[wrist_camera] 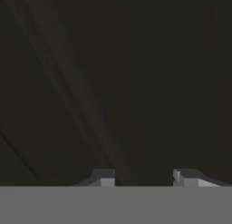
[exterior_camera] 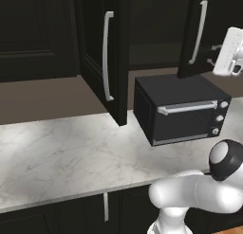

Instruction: Close all open cabinet doors.

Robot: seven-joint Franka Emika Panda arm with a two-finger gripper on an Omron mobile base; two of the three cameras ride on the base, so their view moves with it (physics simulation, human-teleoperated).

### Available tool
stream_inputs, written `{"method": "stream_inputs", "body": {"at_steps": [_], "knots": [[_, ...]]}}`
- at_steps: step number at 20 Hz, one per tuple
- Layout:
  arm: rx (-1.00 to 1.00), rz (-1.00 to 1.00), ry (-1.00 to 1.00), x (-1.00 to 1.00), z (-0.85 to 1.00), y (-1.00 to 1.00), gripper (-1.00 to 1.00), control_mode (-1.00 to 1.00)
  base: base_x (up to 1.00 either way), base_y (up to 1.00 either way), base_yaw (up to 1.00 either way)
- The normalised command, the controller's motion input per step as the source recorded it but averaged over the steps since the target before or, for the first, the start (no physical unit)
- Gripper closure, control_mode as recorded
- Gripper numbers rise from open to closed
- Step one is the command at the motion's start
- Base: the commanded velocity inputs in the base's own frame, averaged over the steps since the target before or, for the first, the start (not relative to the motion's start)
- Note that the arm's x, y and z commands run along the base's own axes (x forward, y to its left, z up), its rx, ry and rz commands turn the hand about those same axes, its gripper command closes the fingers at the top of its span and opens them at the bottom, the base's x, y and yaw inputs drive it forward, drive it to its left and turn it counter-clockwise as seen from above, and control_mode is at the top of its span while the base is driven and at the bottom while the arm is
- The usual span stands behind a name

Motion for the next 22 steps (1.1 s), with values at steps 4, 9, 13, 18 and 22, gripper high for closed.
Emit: {"method": "stream_inputs", "body": {"at_steps": [4,9,13,18,22], "knots": [[0.0,-0.05,-0.01,0.64,-0.11,0.28,-1.0,-1.0,0.0,0.0,0.0],[0.0,-0.09,0.0,0.68,-0.09,0.2,-1.0,-1.0,0.0,0.0,0.0],[0.0,-0.08,0.0,0.63,-0.06,0.07,-1.0,-1.0,0.0,0.0,0.0],[0.0,-0.06,0.0,0.61,-0.06,0.0,-1.0,-1.0,0.0,0.0,0.0],[-0.01,-0.12,0.0,0.63,-0.07,0.06,-1.0,-1.0,0.0,0.0,0.0]]}}
